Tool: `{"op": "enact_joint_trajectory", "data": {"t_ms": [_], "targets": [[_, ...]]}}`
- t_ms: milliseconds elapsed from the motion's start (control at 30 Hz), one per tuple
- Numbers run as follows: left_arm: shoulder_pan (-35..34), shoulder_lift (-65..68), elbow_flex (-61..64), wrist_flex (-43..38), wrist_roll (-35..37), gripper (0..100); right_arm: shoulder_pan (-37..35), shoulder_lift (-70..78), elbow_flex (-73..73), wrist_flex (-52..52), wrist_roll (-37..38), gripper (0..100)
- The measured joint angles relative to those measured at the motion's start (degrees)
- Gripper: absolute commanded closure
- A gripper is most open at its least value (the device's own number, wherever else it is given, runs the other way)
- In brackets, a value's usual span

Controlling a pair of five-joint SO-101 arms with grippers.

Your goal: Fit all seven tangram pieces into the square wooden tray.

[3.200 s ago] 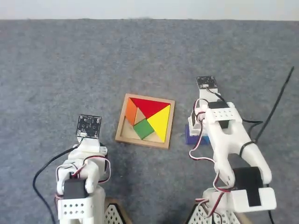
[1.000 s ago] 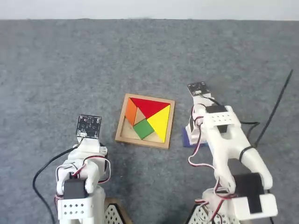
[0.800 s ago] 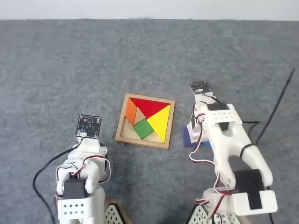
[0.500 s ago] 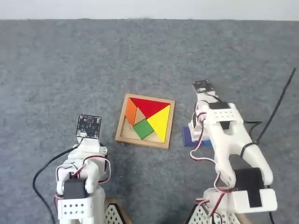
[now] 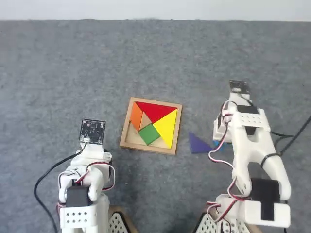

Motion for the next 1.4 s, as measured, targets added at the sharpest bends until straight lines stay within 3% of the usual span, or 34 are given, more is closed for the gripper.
{"op": "enact_joint_trajectory", "data": {"t_ms": [200, 433, 633, 967, 1167, 1400], "targets": [[0.00, 0.00, 0.00, 0.00, 0.00, 98, -1.85, -0.35, 0.00, 0.09, -1.67, 77.2], [0.00, 0.00, 0.00, 0.00, 0.00, 98, -6.59, -0.35, 0.00, 0.09, -1.67, 81.2], [0.00, 0.00, 0.00, 0.00, 0.00, 98, -6.59, -0.18, 0.00, 0.09, -1.58, 81.2], [0.00, 0.00, 0.00, 0.00, 0.00, 98, -6.59, 14.24, -8.97, 1.49, -2.11, 81.6], [0.00, 0.00, 0.00, 0.00, 0.00, 98, -6.07, 16.09, -10.73, 2.02, -5.10, 91.6], [0.00, 0.00, 0.00, 0.00, 0.00, 98, -5.98, 16.09, -10.90, 2.02, -5.27, 96.8]]}}
